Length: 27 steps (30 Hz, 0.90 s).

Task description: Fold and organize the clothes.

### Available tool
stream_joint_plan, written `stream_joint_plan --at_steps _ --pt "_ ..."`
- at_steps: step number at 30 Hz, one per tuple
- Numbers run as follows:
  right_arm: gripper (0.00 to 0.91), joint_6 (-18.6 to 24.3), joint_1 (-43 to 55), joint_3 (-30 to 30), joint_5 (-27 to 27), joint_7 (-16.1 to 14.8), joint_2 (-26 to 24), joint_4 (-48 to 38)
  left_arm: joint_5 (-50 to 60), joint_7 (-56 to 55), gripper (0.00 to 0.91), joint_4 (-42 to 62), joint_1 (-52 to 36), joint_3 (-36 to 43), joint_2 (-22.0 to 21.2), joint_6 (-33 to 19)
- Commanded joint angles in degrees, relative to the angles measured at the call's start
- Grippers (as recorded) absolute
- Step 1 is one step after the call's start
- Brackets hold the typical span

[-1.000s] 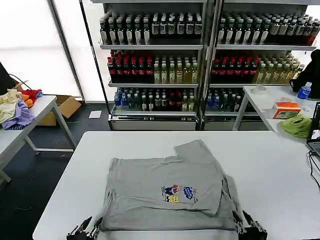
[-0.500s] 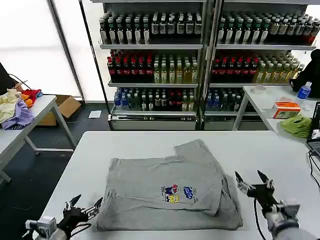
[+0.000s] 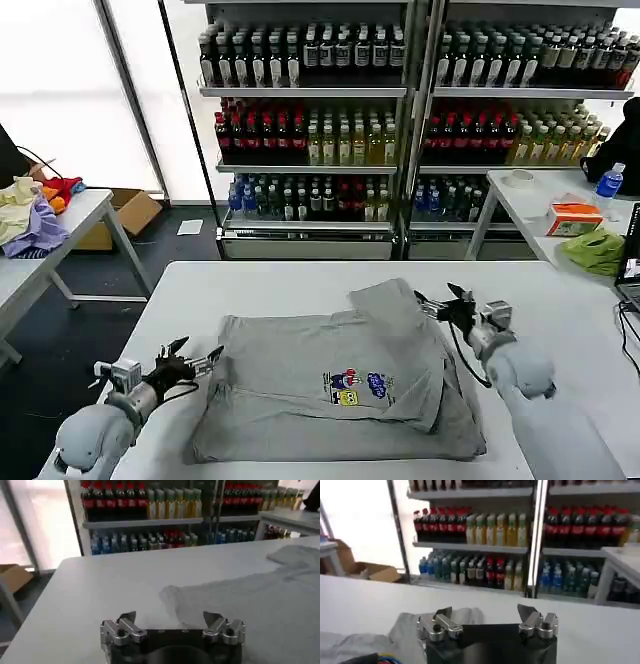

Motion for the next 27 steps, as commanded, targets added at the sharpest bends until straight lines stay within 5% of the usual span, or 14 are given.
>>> stream_joint_plan --at_steps 1,10,11,12,13,20,21,23,26,27 --pt "0.907 -1.8 13.2 -9.4 -1.6 -2.1 3.7 -14.0 -1.0 1.6 0.907 13.1 -15.1 8.8 2.6 -1.0" --pt "0.856 -5.2 15.0 -8.2 1.0 1.5 9.0 -21.4 -0.6 0.9 0.907 15.3 -18.2 11.6 1.6 -0.8" --pt "0.715 -5.3 15.0 -8.2 0.9 1.6 9.0 -21.5 -0.7 0.8 0.907 15.3 -18.1 11.8 1.5 -0.7" --pt "0.272 -5.8 14.6 -8.3 0.6 1.7 9.1 -21.1 -0.8 0.9 0.907 15.0 -17.9 11.8 1.3 -0.6" --pt "0.000 -6.0 14.3 -8.4 0.6 1.7 9.1 -20.8 -0.8 0.9 0.907 14.9 -17.8 11.9 1.1 -0.6" --pt "0.000 -6.0 12.8 -9.3 -0.1 1.9 8.4 -19.4 -0.8 0.9 0.887 15.2 -17.7 12.4 -0.3 -0.6" --pt "0.000 -5.9 12.7 -9.1 0.0 1.9 8.2 -19.2 -0.7 0.9 0.836 15.2 -17.5 12.6 -0.3 -0.6" --pt "0.000 -5.9 12.4 -8.9 0.2 2.0 8.0 -18.6 -0.9 1.2 0.544 14.3 -16.7 12.8 -0.3 -0.6" --pt "0.000 -5.7 11.9 -8.9 0.3 2.3 7.8 -17.9 -2.8 1.2 0.252 12.8 -15.6 13.7 -0.1 -0.6" --pt "0.000 -5.6 11.9 -8.9 0.3 2.4 7.9 -17.9 -2.8 1.3 0.212 12.6 -15.3 13.9 0.0 -0.6"
